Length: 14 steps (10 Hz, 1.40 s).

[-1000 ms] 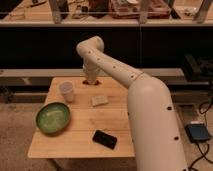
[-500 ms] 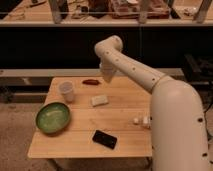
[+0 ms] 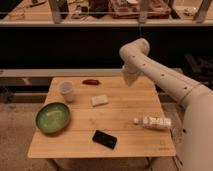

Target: Move the arm in a circular motion

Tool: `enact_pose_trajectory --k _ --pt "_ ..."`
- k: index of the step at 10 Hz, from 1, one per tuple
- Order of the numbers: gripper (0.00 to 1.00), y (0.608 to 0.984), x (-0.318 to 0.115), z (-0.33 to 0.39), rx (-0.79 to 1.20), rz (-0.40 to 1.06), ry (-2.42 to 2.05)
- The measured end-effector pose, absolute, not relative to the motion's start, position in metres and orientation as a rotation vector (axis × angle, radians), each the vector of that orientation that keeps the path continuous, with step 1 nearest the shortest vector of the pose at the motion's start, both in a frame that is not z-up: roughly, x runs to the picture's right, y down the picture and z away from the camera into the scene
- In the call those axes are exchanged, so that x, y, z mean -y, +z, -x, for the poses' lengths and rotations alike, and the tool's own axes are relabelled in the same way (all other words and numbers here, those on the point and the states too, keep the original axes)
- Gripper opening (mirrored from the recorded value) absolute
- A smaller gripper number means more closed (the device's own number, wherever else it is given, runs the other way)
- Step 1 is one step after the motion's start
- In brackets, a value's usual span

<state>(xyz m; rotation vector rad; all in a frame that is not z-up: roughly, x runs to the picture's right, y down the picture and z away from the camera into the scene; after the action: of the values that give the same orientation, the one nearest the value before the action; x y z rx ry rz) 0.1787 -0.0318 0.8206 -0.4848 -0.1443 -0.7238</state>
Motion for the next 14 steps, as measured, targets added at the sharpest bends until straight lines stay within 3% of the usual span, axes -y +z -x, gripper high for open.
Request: enact_pose_trajectory --k 3,4,9,14 --pt "0.36 0.814 0.024 -0.217 0.164 0.503 -0.707" --pt "0.41 0.812 0.021 -0.219 0.17 0.508 -0.713" --pt "0.41 0.765 -0.031 -0.21 0.197 0.528 -0.718" --pt "0.41 0.754 -0.052 -0.205 0.237 0.564 -0.736"
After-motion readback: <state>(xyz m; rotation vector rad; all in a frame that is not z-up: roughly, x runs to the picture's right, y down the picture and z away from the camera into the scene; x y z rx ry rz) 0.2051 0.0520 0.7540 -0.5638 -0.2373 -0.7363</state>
